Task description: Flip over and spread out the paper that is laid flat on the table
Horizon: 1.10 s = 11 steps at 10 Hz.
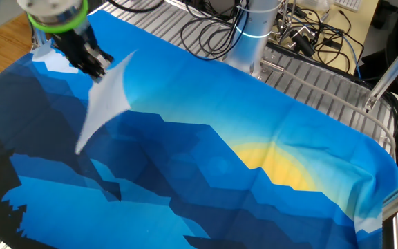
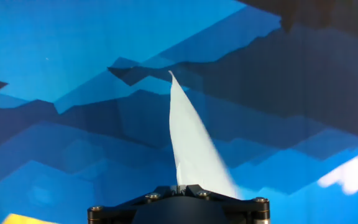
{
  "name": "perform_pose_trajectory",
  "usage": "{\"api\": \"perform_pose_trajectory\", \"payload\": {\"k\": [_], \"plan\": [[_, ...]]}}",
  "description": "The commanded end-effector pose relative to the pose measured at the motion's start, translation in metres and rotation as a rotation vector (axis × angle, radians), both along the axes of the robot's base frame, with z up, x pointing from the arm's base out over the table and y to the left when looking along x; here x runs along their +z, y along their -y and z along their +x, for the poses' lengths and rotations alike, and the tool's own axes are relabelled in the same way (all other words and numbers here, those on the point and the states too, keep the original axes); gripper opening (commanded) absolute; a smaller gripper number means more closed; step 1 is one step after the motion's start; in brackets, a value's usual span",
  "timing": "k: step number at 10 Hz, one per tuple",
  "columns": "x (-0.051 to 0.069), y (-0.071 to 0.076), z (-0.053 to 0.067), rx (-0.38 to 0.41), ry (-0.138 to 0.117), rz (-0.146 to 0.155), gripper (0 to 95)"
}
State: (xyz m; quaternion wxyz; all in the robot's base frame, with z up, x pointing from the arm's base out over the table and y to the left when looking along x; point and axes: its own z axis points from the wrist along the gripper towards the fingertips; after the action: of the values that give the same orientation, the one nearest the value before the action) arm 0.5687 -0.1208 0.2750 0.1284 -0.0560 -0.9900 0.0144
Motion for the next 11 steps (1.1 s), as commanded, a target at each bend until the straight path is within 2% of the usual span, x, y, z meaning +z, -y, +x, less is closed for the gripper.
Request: {"api": "perform_pose_trajectory", "payload": {"k": [1,3,4,6,8,10,11], "plan": [[-0.020,-0.029,-0.015,-0.045,0.041,-0.032,0.0],[-0.037,-0.049,-0.021,-0.075,0.069,-0.048,0.0],[-0.042,-0.054,-0.020,-0.081,0.071,-0.051,0.0],[-0.058,-0.068,-0.009,-0.099,0.079,-0.053,0.0],[-0.083,-0.084,0.007,-0.106,0.087,-0.055,0.0],[-0.102,-0.094,0.016,-0.110,0.107,-0.053,0.0],[-0.117,-0.100,0.020,-0.110,0.126,-0.053,0.0]]}}
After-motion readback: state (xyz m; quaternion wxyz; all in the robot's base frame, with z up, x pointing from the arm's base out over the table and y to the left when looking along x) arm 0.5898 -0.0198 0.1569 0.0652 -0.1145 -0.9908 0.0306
